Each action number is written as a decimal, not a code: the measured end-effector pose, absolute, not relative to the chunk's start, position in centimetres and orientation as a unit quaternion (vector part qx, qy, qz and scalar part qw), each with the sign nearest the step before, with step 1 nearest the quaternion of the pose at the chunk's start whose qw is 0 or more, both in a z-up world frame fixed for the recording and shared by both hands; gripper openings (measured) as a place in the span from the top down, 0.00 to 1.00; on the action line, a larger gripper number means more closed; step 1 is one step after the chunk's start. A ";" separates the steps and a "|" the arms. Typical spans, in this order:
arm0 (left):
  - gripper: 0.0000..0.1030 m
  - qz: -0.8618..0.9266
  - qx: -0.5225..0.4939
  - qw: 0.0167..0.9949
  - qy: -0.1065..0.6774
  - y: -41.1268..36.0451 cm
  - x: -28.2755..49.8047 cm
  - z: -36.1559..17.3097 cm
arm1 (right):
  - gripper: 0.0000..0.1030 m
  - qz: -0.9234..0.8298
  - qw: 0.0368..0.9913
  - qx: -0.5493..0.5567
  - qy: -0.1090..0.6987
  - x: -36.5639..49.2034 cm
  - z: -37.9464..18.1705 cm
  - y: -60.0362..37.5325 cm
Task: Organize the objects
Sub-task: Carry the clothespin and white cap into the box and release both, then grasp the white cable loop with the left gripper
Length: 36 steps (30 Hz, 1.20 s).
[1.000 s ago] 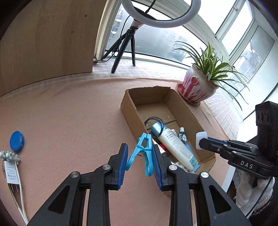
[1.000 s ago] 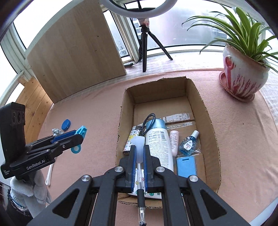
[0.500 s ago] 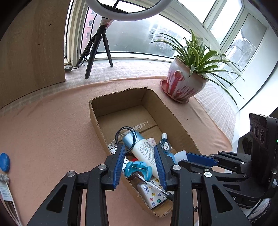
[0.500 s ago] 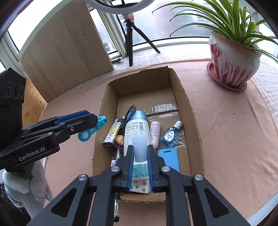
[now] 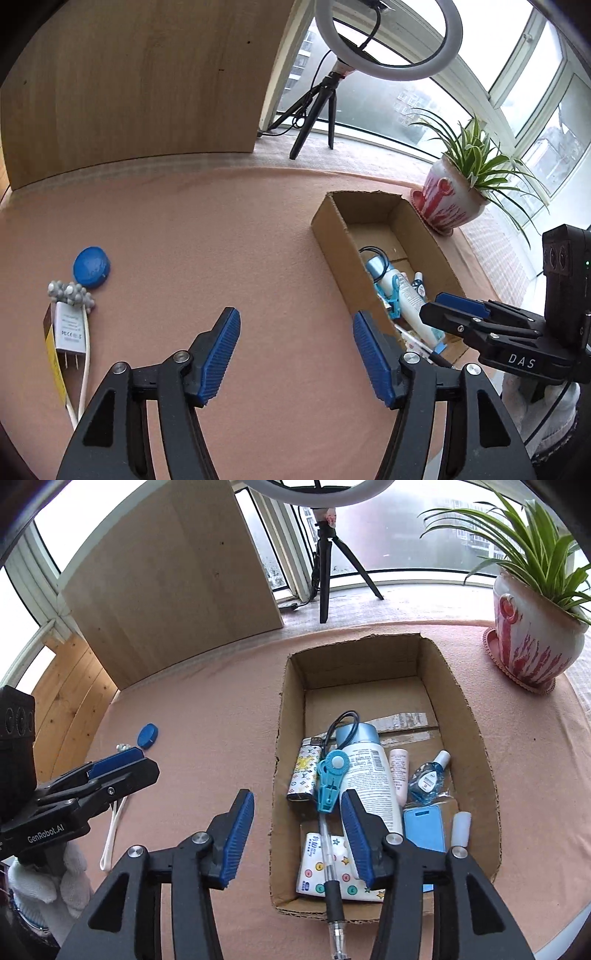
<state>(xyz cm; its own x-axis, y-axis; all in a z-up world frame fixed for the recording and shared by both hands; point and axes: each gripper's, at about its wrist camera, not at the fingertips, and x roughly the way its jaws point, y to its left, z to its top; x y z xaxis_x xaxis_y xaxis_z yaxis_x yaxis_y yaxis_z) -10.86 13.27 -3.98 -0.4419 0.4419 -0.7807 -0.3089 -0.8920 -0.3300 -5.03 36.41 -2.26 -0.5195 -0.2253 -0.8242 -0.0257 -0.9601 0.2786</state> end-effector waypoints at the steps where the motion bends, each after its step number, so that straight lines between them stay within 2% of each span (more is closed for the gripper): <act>1: 0.35 0.846 -0.484 0.211 -0.077 11.8 -10.5 -4.4 | 0.56 -0.861 0.067 0.489 -0.125 -5.4 -2.3 35.5; 15: 0.35 0.833 -0.529 0.084 -0.137 -3.8 -4.8 -9.6 | 0.56 -0.811 0.202 0.539 -0.104 -9.7 -5.4 21.4; 22: 0.35 0.826 -0.541 0.065 -0.145 -6.7 -3.1 -11.3 | 0.56 -0.788 0.237 0.562 -0.084 -11.1 -6.9 15.8; 30: 0.36 0.821 -0.547 0.068 -0.149 -7.6 -2.4 -12.5 | 0.57 -0.760 0.252 0.590 -0.108 -13.0 -9.1 12.0; 36: 0.55 0.818 -0.550 0.076 -0.148 -7.8 -2.2 -12.9 | 0.72 -0.742 0.258 0.607 -0.121 -14.6 -10.6 9.4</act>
<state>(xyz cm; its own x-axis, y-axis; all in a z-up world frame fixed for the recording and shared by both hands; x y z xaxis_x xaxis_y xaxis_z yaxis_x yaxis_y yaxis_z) -2.18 -7.77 -12.88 -0.3833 0.2874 -0.8778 0.0372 -0.9448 -0.3255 -14.58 9.42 -10.62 -0.1294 -0.5290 -0.8387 0.2357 -0.8380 0.4922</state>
